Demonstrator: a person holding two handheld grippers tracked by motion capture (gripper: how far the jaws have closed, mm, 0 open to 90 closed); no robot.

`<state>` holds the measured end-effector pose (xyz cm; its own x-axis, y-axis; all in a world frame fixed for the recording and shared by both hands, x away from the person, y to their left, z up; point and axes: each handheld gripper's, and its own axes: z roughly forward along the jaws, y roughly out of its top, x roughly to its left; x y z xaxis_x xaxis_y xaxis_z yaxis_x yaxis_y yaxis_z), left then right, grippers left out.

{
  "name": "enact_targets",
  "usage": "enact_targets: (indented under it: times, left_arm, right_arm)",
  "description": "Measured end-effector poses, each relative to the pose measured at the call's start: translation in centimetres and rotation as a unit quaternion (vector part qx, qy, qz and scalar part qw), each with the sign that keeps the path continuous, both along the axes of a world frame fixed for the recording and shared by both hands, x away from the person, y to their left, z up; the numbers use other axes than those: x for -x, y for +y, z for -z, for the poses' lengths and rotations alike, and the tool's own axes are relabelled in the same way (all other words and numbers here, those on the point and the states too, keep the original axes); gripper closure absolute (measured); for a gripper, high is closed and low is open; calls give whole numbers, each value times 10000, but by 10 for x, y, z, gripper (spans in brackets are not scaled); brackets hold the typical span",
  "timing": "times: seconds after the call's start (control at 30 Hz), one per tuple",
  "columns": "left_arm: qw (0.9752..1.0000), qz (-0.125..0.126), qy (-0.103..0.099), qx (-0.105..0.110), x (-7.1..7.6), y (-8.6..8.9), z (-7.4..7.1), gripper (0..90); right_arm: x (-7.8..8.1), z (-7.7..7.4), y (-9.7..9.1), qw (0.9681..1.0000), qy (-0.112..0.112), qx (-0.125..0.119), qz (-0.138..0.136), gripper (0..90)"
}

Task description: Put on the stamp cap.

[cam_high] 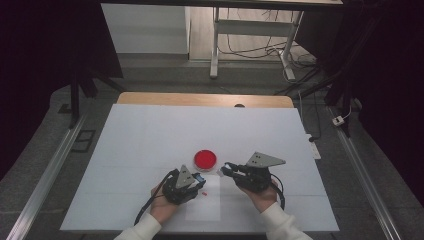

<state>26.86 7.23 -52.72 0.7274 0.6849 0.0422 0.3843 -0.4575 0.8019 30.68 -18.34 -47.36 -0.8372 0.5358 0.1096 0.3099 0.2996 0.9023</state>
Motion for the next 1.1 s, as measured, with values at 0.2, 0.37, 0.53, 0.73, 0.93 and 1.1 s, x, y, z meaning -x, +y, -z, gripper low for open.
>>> enact_targets:
  times: [0.2,0.37,0.53,0.73,0.93,1.1]
  left_arm:
    - [10000,-10,-19,27,-1,0,-1,651]
    - [9999,-31,14,144,-2,2,-2,651]
    - [9997,-54,40,239,-2,2,-3,651]
    - [9998,-17,26,198,-3,-1,-3,651]
    - [9998,5,15,206,-4,-3,-3,651]
    - [9998,-8,12,200,-5,-4,-3,651]
  right_arm:
    - [1,0,1,10000,-24,9,0,751]
    - [0,0,1,10000,-25,8,-1,751]
    - [1,1,1,10000,-2,50,-13,751]
    - [1,1,2,10000,-2,50,-18,751]
    - [1,2,2,10000,18,55,-38,751]
    - [1,2,3,10000,25,57,-50,751]
